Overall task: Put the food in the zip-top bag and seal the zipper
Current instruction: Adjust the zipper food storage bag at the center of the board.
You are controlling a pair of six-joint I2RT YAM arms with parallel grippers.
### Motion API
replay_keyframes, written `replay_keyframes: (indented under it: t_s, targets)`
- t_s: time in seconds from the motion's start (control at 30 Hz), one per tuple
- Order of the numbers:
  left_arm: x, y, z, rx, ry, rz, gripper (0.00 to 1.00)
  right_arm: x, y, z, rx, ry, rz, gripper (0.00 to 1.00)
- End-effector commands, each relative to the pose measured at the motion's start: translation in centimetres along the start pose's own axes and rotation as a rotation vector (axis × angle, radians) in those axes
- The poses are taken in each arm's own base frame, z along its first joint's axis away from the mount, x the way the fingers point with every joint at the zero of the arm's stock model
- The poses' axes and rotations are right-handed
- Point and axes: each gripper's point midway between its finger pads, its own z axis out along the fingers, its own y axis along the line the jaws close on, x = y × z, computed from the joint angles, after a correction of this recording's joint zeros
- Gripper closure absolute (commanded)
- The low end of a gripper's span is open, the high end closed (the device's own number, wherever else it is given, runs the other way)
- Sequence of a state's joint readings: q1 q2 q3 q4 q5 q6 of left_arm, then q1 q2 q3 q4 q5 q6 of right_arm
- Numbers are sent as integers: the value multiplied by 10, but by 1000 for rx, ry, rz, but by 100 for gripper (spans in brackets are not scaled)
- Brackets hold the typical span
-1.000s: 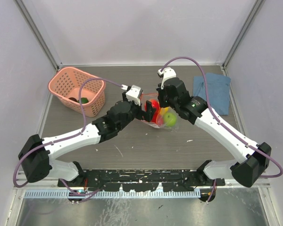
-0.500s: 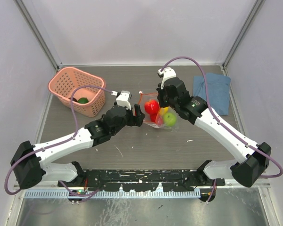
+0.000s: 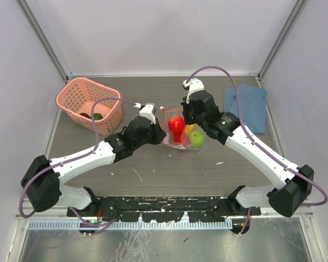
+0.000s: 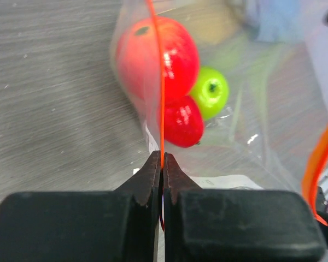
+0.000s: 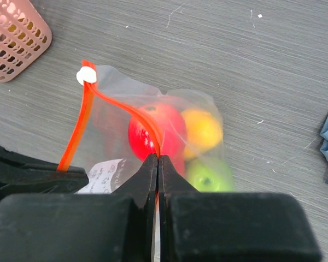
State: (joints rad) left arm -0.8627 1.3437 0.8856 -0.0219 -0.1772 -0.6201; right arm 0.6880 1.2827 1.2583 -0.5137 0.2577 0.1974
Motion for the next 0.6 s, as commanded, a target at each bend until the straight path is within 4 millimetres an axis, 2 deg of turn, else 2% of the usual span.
replay_keyframes:
  t_s: [0.0,0.2,0.47,0.57]
  targets:
    - [-48,-49,-24,162,-75,-19,100,-24,-9,-12,46,-90,13,100]
    - [-57,-67,-33,217,-39,1,100,-31,-19,-18,98,-101,-1,100]
    - [-66,-76,-48,235,-9,37,100,-25,-41,-18,220,-69,-44,100]
    - [-66,-71,-46,215,-7,56,100,-18,-43,-13,234,-43,-53,100]
